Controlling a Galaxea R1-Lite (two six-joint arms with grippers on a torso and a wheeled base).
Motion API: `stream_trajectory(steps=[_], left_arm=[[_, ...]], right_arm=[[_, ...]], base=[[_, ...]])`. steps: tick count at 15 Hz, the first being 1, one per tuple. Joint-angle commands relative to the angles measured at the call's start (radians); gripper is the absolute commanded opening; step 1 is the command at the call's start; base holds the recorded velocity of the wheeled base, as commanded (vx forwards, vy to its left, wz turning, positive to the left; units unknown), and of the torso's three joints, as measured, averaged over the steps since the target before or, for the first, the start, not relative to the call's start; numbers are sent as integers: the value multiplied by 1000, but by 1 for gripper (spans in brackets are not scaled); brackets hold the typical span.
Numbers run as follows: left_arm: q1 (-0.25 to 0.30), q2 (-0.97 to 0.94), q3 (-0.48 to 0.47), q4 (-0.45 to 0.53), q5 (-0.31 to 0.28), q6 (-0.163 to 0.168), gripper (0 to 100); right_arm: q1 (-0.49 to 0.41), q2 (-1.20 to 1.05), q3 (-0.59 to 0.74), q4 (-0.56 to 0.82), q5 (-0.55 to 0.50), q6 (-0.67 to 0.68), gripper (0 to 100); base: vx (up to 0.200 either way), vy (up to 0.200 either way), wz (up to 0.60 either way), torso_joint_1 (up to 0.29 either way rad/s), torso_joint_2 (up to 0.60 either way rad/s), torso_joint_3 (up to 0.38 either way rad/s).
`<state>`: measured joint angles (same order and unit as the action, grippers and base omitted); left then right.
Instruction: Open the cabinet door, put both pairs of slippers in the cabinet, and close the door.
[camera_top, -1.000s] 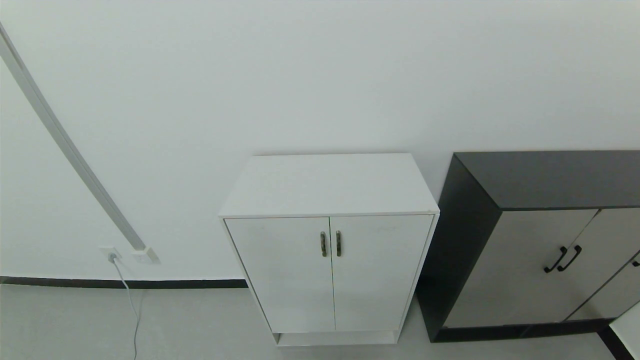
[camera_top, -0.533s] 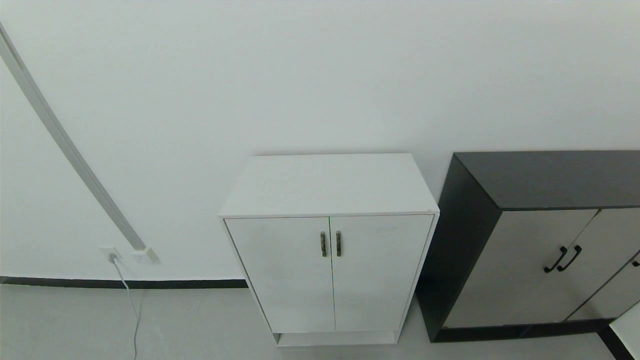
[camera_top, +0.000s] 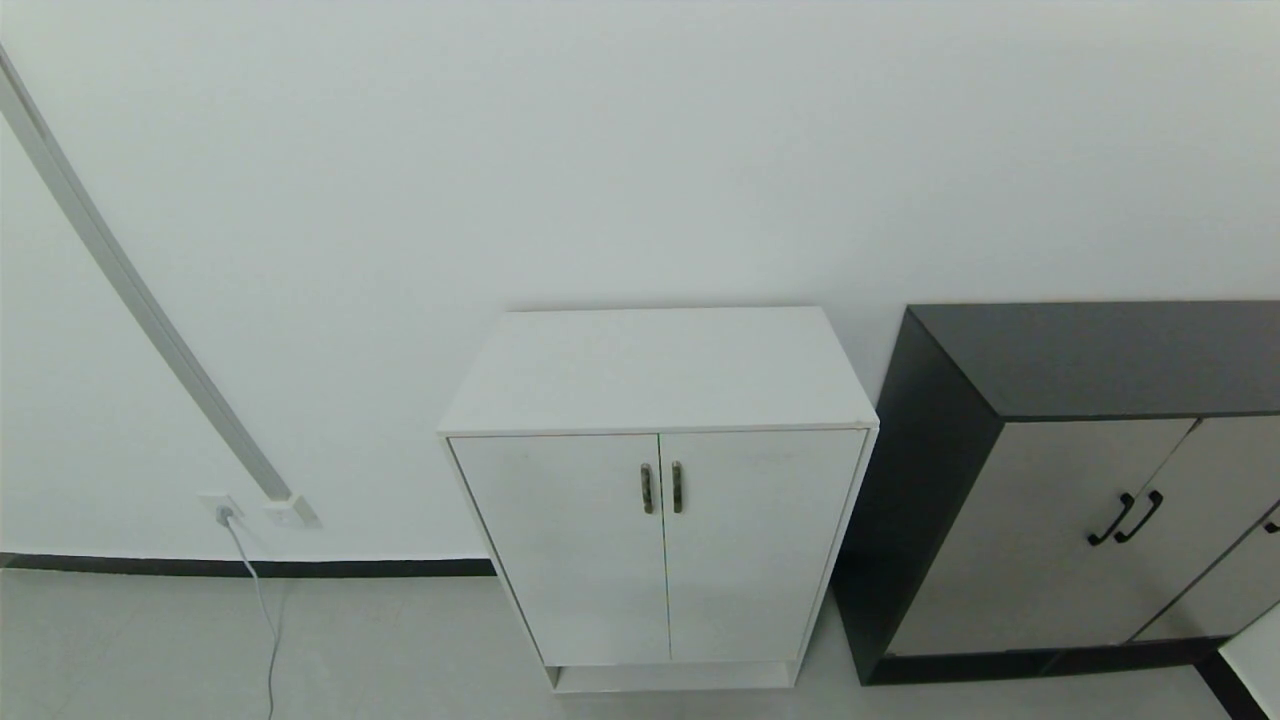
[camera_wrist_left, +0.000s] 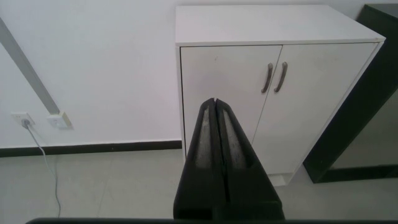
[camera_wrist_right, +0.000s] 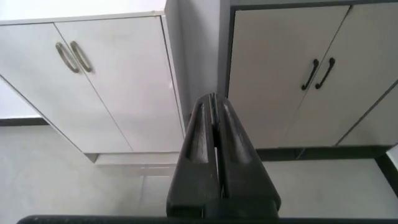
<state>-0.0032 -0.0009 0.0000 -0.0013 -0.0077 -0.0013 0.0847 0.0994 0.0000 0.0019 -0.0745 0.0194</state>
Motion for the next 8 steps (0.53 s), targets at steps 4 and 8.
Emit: stream_trajectory(steps=[4, 8], left_arm=[[0, 1, 0, 0, 0, 0, 0], [0, 1, 0, 0, 0, 0, 0]], right_arm=[[-138, -17, 0, 0, 5, -15, 0], [-60, -61, 0, -3, 42, 37, 0]], base=[[0, 0, 0, 0, 0, 0], [0, 0, 0, 0, 0, 0]])
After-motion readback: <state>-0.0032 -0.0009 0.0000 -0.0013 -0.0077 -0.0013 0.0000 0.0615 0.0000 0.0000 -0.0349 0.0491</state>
